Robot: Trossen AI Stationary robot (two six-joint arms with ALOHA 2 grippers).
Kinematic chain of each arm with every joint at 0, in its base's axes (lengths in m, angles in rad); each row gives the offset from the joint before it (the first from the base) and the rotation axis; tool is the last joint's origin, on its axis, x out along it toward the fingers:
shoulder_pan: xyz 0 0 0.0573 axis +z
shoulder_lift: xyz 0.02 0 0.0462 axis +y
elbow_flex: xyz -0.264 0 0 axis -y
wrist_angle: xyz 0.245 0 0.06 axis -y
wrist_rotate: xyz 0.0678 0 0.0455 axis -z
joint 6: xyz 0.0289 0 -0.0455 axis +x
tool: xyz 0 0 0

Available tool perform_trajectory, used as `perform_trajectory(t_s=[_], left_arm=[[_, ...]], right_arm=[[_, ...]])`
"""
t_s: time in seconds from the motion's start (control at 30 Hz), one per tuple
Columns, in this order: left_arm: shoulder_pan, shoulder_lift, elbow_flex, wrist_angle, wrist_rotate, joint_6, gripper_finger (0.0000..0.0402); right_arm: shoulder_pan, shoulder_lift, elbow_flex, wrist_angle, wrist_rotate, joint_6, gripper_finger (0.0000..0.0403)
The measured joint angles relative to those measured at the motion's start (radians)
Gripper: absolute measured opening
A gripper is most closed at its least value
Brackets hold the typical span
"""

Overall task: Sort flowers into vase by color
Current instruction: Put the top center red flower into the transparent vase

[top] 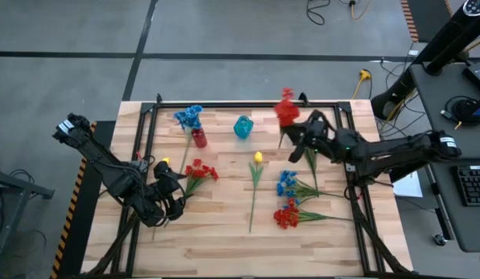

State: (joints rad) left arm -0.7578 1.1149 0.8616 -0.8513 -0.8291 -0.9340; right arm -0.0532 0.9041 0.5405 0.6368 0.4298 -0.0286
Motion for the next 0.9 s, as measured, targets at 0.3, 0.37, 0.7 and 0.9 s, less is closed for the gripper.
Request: perform_trajectory(t_s=[0.3, 0.37, 0.7, 0.9], left_arm=[[0.000, 0.000, 0.000, 0.001, -0.002, 0.000, 0.0302], [0.000, 0.000, 0.000, 0.001, -0.003, 0.000, 0.0302], [0.000, 0.000, 0.000, 0.001, -0.003, 0.000, 0.0302], [0.000, 0.000, 0.000, 0.002, -0.028, 0.000, 0.0302]], right_arm=[[0.000, -0.139, -0.101, 0.087, 0.113, -0.027, 0.0029], [0.000, -0.160, -0.117, 0.087, 0.185, -0.042, 0.0029], [-0.013, -0.213, -0.156, 0.087, 0.432, -0.114, 0.0029], [-0.039, -0.230, -0.143, 0.086, 0.437, -0.083, 0.0029]])
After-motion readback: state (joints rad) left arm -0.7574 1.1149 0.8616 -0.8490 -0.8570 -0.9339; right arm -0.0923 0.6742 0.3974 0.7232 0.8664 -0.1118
